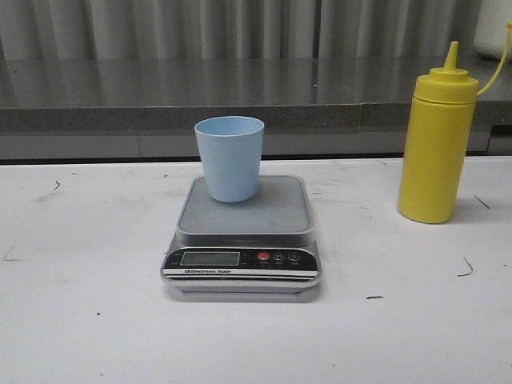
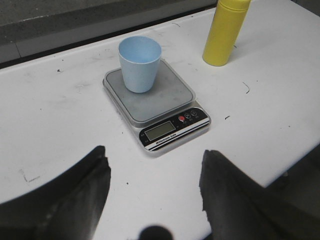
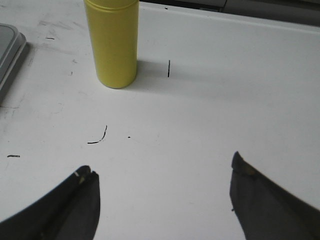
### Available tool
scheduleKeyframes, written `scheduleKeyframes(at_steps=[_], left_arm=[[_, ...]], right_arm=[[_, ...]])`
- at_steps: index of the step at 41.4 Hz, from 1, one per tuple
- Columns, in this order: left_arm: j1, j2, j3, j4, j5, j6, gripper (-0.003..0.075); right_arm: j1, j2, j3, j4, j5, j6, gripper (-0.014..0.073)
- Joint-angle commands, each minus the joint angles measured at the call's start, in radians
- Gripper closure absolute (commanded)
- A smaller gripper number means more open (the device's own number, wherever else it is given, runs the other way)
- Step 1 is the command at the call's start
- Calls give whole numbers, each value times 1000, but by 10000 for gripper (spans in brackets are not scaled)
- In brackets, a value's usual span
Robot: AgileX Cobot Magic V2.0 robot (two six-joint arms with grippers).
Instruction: Pour seasoning into cup on scale with both arms
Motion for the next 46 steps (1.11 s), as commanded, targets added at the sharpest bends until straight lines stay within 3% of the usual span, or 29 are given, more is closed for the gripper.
scheduleKeyframes(at_steps=[1, 24, 36, 46], left_arm=[[-7, 2, -27, -13, -114, 0, 321], [-7, 2, -27, -13, -120, 0, 321], [-7, 2, -27, -13, -120, 0, 321], [-7, 2, -27, -13, -120, 0, 321]], right_arm=[[0, 7, -27, -14, -72, -11, 31], [0, 7, -27, -7, -82, -11, 31], [21, 22, -27, 36, -276, -11, 31], [110, 146, -27, 36, -323, -11, 28]])
